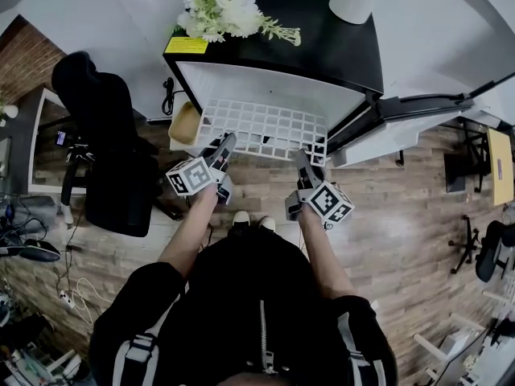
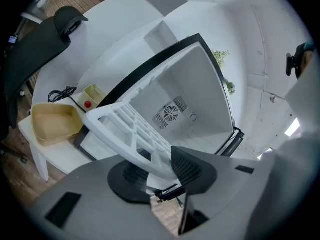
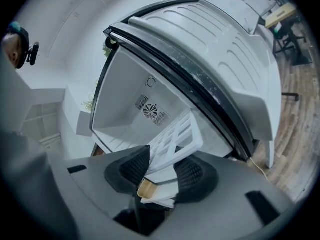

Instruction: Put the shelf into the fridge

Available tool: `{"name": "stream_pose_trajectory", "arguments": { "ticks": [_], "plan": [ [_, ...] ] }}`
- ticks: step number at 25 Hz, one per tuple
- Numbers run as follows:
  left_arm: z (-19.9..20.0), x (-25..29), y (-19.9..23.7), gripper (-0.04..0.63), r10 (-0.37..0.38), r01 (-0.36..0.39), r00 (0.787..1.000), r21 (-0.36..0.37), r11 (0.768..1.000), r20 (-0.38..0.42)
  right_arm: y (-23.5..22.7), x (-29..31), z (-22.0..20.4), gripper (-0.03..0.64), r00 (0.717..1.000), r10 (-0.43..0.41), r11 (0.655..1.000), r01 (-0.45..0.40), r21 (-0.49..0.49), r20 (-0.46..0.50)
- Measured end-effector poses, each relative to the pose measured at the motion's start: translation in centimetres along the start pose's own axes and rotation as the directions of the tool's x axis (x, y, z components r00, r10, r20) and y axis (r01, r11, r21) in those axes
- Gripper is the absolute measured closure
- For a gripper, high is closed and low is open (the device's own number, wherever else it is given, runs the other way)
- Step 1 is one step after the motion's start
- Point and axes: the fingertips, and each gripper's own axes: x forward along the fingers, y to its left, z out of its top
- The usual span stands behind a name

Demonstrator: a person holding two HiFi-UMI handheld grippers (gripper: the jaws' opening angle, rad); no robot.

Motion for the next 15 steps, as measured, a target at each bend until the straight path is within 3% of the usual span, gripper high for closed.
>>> {"name": "stream_pose_trajectory", "arguments": {
  "ticks": [15],
  "plan": [
    [1.0,2.2,0.5,0.466,-0.016,0.016,0.999,-0.008,1.000,0.030,-0.5,2.0,1.4,0.468,0.998,-0.034,0.999,0.033,0.016,0.052]
  ]
}}
